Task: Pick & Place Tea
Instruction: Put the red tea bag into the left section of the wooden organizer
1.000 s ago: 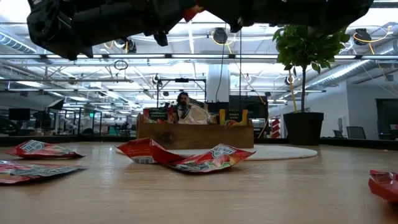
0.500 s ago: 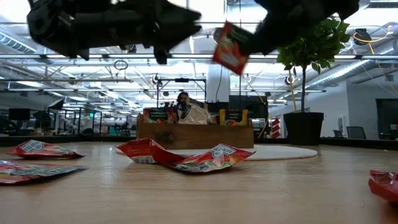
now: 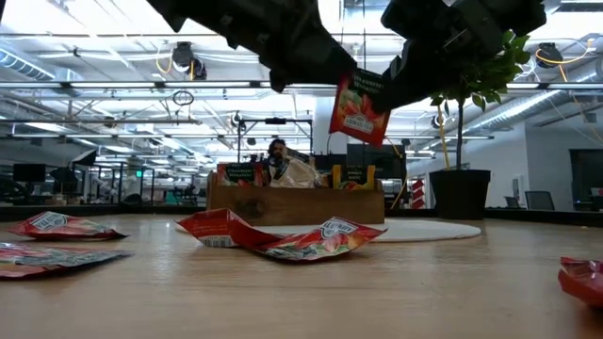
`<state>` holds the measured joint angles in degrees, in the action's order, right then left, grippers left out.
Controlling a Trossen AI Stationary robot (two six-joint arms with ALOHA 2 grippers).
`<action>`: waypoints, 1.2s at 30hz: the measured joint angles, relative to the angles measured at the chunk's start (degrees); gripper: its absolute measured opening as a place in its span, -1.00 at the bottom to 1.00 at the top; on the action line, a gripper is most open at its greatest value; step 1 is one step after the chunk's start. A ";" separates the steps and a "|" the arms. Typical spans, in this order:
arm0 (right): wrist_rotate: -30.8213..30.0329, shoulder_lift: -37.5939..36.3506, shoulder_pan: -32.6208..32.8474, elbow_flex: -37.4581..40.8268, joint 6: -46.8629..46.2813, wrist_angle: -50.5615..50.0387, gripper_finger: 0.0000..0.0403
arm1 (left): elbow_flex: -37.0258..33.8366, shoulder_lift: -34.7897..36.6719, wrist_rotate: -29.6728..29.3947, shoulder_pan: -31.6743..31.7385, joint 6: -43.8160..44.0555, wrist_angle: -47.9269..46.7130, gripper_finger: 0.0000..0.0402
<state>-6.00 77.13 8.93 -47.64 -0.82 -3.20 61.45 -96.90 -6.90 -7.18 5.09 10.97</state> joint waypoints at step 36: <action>-0.02 -0.03 1.31 0.00 -0.31 1.79 -0.99 | -0.11 -1.62 2.15 0.70 -2.39 1.75 -0.98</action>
<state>-6.02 77.10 10.24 -47.64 -1.13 -1.42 61.34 -98.52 -4.75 -6.48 2.70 12.72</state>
